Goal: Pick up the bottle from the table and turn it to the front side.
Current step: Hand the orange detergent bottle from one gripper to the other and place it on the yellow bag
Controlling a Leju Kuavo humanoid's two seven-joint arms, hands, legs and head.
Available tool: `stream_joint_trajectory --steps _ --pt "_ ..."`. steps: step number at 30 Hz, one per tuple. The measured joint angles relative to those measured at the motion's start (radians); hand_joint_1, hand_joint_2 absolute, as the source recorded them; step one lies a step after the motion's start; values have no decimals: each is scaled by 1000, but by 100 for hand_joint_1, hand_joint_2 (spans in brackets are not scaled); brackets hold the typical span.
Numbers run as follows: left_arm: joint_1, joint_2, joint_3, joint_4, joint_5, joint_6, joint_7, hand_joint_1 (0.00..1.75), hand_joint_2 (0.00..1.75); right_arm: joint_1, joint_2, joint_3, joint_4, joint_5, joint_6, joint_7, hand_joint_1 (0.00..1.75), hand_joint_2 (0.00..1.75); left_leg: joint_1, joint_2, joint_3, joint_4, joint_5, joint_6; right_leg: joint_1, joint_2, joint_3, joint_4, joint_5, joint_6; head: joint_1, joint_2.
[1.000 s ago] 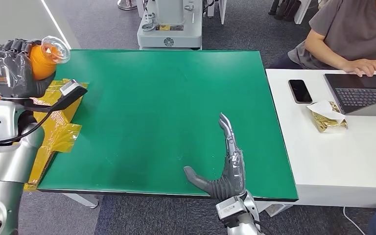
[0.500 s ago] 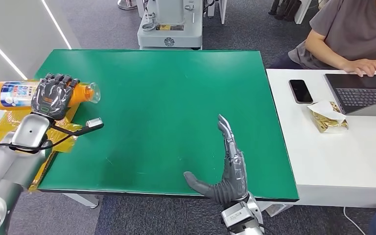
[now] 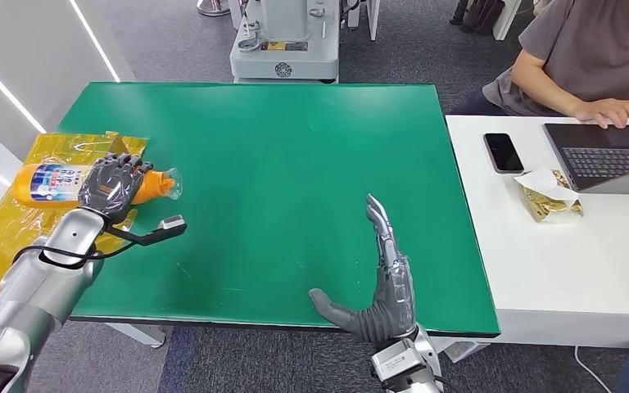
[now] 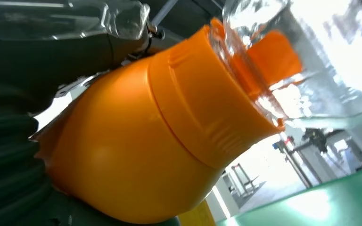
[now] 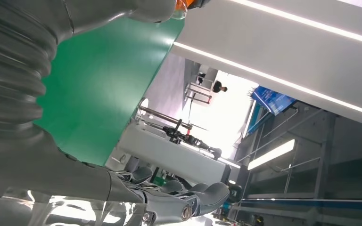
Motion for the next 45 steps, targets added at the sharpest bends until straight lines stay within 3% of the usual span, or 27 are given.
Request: stream_joint_trajectory --steps 14,22,45 --pt "8 -62 0 75 29 36 -107 175 175 -2 0 0 3 -7 32 18 0 175 0 -1 0 0 0 0 0 -1 0 0 0 0 0 0" --pt "21 -91 0 103 43 34 -110 175 175 0 0 4 3 -14 49 17 0 175 0 -1 0 0 0 0 0 -1 0 0 0 0 0 0" --pt "58 -61 43 171 95 -6 -51 175 175 -34 0 17 37 -61 68 4 0 175 0 -1 -1 -1 0 0 0 -1 0 0 0 0 0 0"
